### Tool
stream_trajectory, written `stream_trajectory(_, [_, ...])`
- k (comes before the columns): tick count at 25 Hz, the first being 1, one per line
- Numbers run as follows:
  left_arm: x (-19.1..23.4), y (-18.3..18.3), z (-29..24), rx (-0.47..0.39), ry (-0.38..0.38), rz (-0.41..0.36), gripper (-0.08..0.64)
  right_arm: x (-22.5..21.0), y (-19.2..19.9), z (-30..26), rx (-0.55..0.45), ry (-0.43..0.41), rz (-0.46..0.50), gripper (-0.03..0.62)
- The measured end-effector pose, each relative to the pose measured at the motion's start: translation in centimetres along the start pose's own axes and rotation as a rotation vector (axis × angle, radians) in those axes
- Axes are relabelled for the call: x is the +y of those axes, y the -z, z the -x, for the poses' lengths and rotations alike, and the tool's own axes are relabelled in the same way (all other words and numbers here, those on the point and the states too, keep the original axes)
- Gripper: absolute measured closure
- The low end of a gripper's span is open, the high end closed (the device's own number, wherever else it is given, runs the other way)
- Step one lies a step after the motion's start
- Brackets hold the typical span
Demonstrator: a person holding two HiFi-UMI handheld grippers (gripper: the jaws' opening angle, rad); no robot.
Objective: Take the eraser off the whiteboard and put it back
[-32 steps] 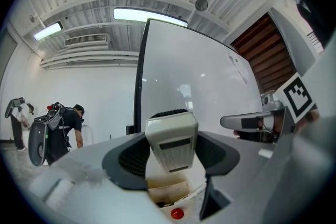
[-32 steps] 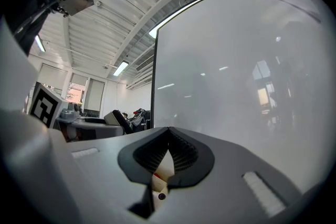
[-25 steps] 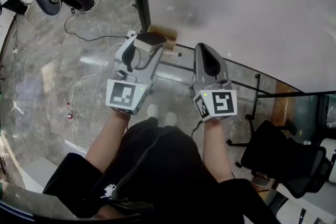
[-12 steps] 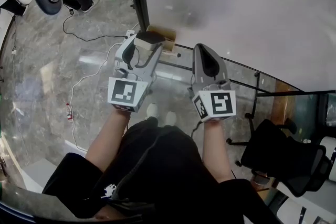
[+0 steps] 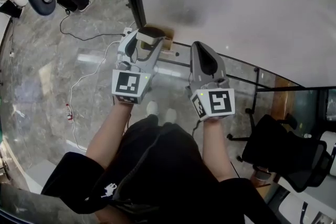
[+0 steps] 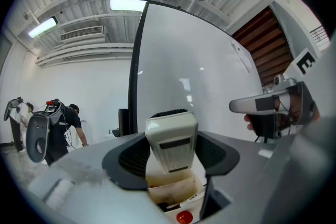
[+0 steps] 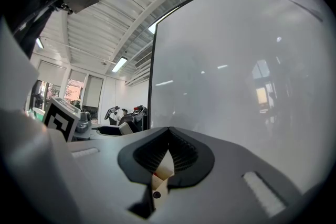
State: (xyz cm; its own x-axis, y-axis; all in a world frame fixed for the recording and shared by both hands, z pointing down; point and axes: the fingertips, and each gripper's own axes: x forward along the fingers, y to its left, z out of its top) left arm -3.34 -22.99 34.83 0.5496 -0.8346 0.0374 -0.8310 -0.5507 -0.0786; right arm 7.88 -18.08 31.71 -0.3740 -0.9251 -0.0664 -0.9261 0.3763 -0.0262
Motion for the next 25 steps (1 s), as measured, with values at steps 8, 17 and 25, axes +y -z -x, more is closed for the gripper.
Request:
stream_trajectory(8, [0.4,2.6,-1.8,0.059,0.037,-0.047,0.281,-0.3,0.4,-0.4,0.015,0.015,0.001,0.583])
stream_trajectory(17, [0.8,5.0,-3.8,0.115,0.033,-0.043,0.281,-0.9,1.1,-0.6,0.035,0.039,0.002,0.583])
stream_trajectory(25, [0.4,6.3,-5.2,0.145,0.031,-0.068,0.281,-1.5,1.4,-0.7,0.042,0.058,0.0,0.583])
